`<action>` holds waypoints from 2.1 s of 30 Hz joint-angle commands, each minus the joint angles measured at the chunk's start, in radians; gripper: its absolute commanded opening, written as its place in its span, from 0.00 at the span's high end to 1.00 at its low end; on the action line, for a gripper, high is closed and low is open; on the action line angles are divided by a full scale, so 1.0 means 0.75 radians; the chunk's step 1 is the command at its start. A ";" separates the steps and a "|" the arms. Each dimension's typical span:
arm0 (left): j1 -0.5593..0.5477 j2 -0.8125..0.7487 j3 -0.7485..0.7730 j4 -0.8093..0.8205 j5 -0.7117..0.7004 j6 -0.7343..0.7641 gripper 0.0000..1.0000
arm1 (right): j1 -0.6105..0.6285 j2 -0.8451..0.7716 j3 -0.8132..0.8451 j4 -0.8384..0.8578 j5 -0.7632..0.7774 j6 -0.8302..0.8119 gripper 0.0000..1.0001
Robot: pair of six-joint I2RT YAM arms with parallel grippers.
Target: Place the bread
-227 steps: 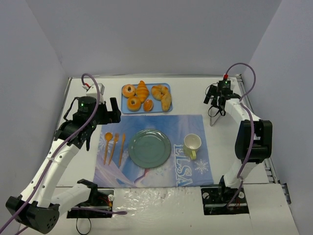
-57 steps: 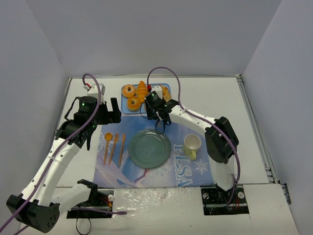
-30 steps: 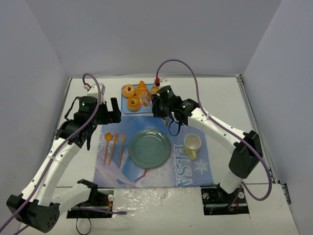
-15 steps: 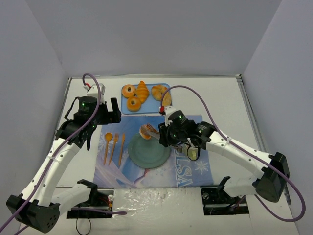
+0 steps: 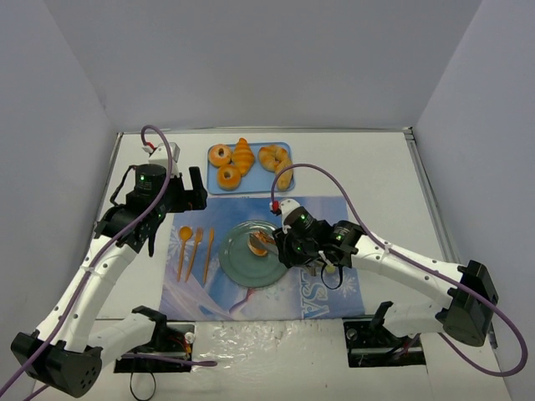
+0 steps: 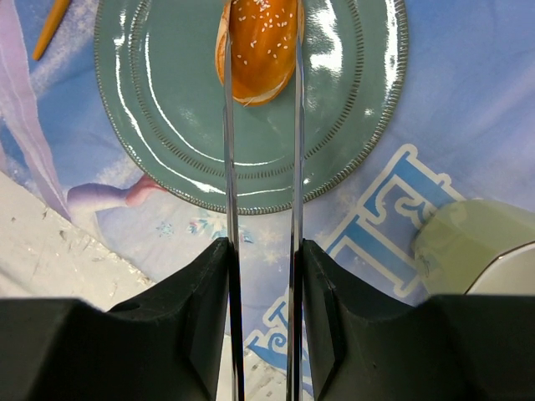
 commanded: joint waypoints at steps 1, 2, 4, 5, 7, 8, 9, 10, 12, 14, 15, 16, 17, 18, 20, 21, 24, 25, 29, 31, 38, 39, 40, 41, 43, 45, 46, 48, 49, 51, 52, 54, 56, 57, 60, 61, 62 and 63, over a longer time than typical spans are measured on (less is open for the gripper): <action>0.005 -0.011 0.025 0.068 0.000 0.009 0.03 | 0.025 -0.003 0.013 0.022 0.092 0.018 0.68; 0.005 -0.009 0.025 0.068 0.000 0.009 0.03 | 0.027 -0.005 0.015 0.021 0.093 0.019 0.66; 0.005 -0.009 0.026 0.067 0.000 0.009 0.03 | 0.031 -0.013 0.019 0.021 0.093 0.020 0.62; 0.005 -0.009 0.027 0.066 0.000 0.009 0.03 | 0.033 -0.018 0.020 0.021 0.092 0.021 0.60; 0.005 -0.009 0.027 0.066 0.000 0.009 0.03 | 0.035 -0.027 0.022 0.019 0.091 0.022 0.55; 0.005 -0.010 0.026 0.066 0.000 0.009 0.03 | 0.034 -0.030 0.024 0.016 0.093 0.023 0.53; 0.005 -0.011 0.025 0.066 0.000 0.009 0.03 | 0.033 -0.032 0.028 0.012 0.094 0.024 0.52; 0.006 -0.011 0.025 0.066 0.000 0.009 0.03 | 0.034 -0.033 0.030 0.010 0.098 0.026 0.51; 0.006 -0.011 0.025 0.066 0.000 0.009 0.03 | 0.034 -0.036 0.035 0.007 0.101 0.027 0.50; 0.005 -0.013 0.027 0.066 0.000 0.009 0.03 | 0.033 -0.036 0.040 0.001 0.102 0.028 0.50; 0.005 -0.013 0.026 0.065 0.000 0.009 0.03 | 0.034 -0.036 0.046 -0.002 0.113 0.033 0.50; 0.005 -0.014 0.025 0.064 0.000 0.009 0.03 | 0.034 -0.037 0.054 -0.004 0.121 0.035 0.49; 0.005 -0.014 0.025 0.065 0.000 0.009 0.03 | 0.033 -0.038 0.063 -0.006 0.125 0.035 0.49; 0.005 -0.014 0.025 0.066 0.000 0.009 0.03 | 0.033 -0.035 0.073 -0.007 0.129 0.035 0.49; 0.005 -0.012 0.027 0.065 0.000 0.009 0.03 | 0.033 -0.027 0.103 -0.008 0.141 0.031 0.49; 0.007 -0.011 0.026 0.066 0.000 0.009 0.03 | 0.033 -0.016 0.117 -0.006 0.147 0.029 0.48; 0.007 -0.011 0.025 0.066 0.000 0.009 0.03 | 0.034 0.019 0.173 -0.006 0.170 0.014 0.48; 0.006 -0.011 0.025 0.066 0.000 0.009 0.03 | 0.033 0.037 0.206 -0.005 0.175 0.005 0.47; 0.007 -0.011 0.027 0.067 0.000 0.009 0.03 | 0.032 0.140 0.328 0.011 0.198 -0.033 0.46; 0.006 -0.014 0.027 0.068 0.000 0.008 0.03 | 0.027 0.224 0.411 0.028 0.220 -0.055 0.45; 0.005 -0.018 0.024 0.068 0.000 0.007 0.03 | -0.047 0.574 0.725 0.081 0.270 -0.092 0.43; 0.006 -0.016 0.024 0.068 0.000 0.007 0.03 | -0.057 0.633 0.785 0.083 0.268 -0.095 0.43; 0.007 -0.014 0.025 0.068 0.000 0.007 0.03 | -0.067 0.682 0.845 0.084 0.267 -0.097 0.43; 0.006 -0.014 0.025 0.068 0.000 0.007 0.03 | -0.079 0.736 0.881 0.082 0.270 -0.097 0.43; 0.005 -0.016 0.025 0.068 0.000 0.007 0.03 | -0.095 0.771 0.963 0.082 0.275 -0.094 0.44; 0.005 -0.022 0.025 0.068 0.000 0.007 0.03 | -0.122 0.863 1.070 0.082 0.289 -0.081 0.43; 0.005 -0.022 0.025 0.068 0.000 0.007 0.03 | -0.130 0.894 1.106 0.081 0.304 -0.075 0.43; 0.005 -0.020 0.024 0.071 0.000 0.007 0.03 | -0.144 0.959 1.163 0.079 0.317 -0.068 0.42; 0.006 -0.020 0.023 0.071 0.000 0.007 0.03 | -0.157 0.984 1.192 0.074 0.321 -0.063 0.42; 0.007 -0.015 0.025 0.070 0.000 0.007 0.03 | -0.174 1.020 1.235 0.070 0.306 -0.061 0.41; 0.006 -0.014 0.025 0.069 0.000 0.007 0.03 | -0.183 1.036 1.252 0.070 0.299 -0.061 0.41; 0.005 -0.014 0.025 0.070 0.000 0.007 0.03 | -0.198 1.061 1.279 0.070 0.287 -0.061 0.41; 0.006 -0.014 0.024 0.069 0.000 0.007 0.03 | -0.211 1.084 1.297 0.068 0.271 -0.061 0.41; 0.008 -0.013 0.023 0.071 0.000 0.007 0.03 | -0.216 1.093 1.303 0.068 0.270 -0.059 0.41; 0.006 -0.011 0.023 0.071 0.000 0.005 0.03 | -0.223 1.119 1.316 0.070 0.257 -0.059 0.41; 0.005 -0.010 0.023 0.072 0.000 0.005 0.03 | -0.223 1.125 1.321 0.069 0.253 -0.059 0.41; 0.005 -0.009 0.023 0.073 0.000 0.005 0.03 | -0.223 1.129 1.324 0.069 0.247 -0.058 0.41; 0.005 -0.007 0.023 0.073 0.000 0.005 0.03 | -0.223 1.132 1.325 0.070 0.241 -0.055 0.41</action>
